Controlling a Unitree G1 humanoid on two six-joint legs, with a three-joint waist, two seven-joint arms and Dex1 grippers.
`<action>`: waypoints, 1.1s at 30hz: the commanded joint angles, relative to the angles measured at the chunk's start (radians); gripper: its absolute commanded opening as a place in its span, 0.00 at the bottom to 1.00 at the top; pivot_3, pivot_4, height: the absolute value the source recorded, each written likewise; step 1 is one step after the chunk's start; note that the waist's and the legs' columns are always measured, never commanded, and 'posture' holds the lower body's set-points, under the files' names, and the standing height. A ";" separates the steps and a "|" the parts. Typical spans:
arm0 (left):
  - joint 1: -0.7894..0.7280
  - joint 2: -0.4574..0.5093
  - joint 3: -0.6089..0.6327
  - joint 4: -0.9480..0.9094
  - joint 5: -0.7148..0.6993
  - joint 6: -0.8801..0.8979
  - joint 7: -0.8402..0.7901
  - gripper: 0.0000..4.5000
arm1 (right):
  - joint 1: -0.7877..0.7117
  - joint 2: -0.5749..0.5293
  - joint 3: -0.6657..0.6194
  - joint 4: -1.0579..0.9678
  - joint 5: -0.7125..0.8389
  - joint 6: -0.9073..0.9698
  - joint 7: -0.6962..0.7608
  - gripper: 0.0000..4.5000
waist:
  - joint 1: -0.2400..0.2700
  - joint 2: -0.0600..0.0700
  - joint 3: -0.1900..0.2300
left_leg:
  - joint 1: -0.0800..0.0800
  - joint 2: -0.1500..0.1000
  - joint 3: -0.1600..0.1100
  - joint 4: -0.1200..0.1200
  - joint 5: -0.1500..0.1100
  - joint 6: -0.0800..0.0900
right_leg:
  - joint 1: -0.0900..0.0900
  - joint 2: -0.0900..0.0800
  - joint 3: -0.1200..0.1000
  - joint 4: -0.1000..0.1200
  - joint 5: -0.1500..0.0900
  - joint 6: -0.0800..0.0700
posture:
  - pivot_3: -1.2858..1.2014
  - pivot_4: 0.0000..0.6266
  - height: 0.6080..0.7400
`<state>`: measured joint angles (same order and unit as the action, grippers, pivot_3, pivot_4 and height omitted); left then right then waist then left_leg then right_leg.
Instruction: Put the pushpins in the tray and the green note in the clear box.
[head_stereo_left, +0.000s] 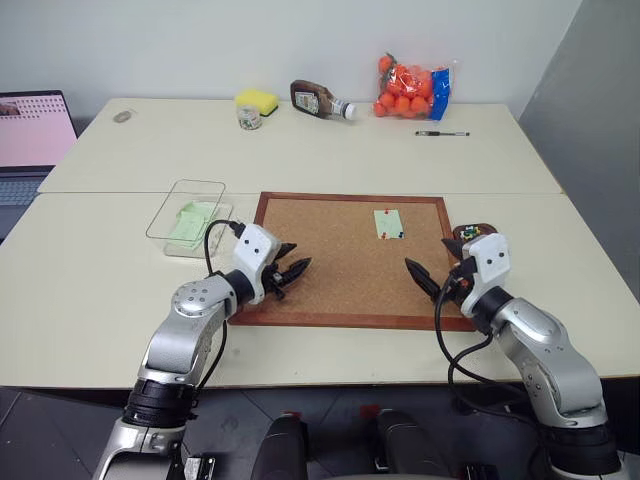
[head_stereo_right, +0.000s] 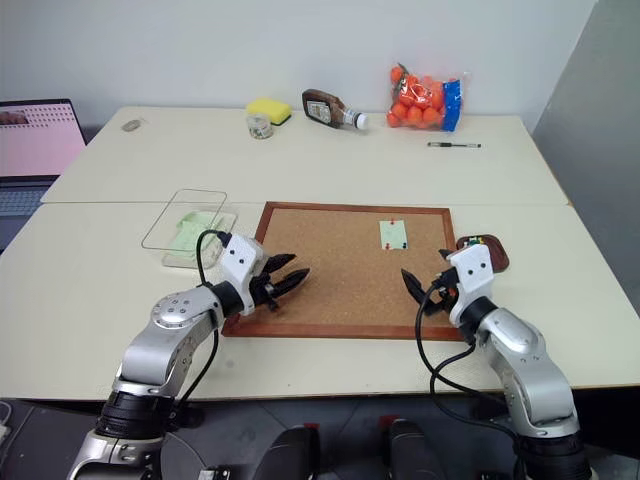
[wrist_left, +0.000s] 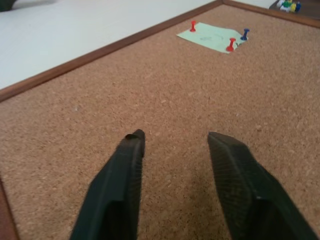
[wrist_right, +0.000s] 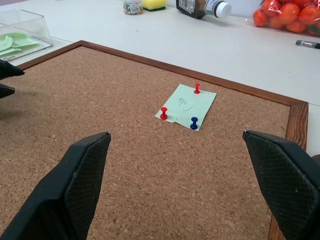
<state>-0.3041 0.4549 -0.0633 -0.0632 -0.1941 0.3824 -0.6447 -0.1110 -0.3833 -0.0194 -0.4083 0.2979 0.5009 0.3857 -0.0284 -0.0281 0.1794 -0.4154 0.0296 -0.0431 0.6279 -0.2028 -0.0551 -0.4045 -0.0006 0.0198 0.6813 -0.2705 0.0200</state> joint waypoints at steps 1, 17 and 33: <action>-0.006 0.004 -0.017 0.013 0.023 -0.030 -0.007 0.25 | -0.052 -0.003 -0.016 -0.037 0.024 0.027 0.005 1.00 | -0.001 0.000 0.000 | 0.000 0.000 0.000 0.000 0.000 0.000 | 0.000 0.000 0.000 0.000 0.000 0.000 | 0.52 0.24 1.00; 0.022 -0.008 -0.046 0.073 0.064 0.025 0.023 0.01 | -0.474 0.092 0.026 0.440 -0.049 0.060 -0.031 1.00 | -0.002 0.001 -0.001 | 0.001 0.000 0.001 0.000 0.000 0.000 | 0.000 0.000 0.001 0.001 0.000 0.000 | 0.52 0.24 1.00; 0.036 -0.015 -0.068 -0.011 0.044 0.063 0.002 0.01 | -0.875 0.178 0.041 1.247 -0.180 -0.270 0.015 1.00 | -0.001 0.002 -0.001 | 0.000 0.000 0.002 -0.001 0.000 0.000 | 0.000 -0.001 0.001 0.000 0.003 -0.005 | 0.52 0.24 1.00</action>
<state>-0.2840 0.4394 -0.1093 -0.0553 -0.1505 0.4277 -0.6293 -0.9338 -0.2091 0.0287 0.7906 0.1345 0.2971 0.3860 -0.0297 -0.0258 0.1779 -0.4152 0.0293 -0.0411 0.6269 -0.2028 -0.0548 -0.4049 -0.0012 0.0207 0.6814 -0.2674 0.0150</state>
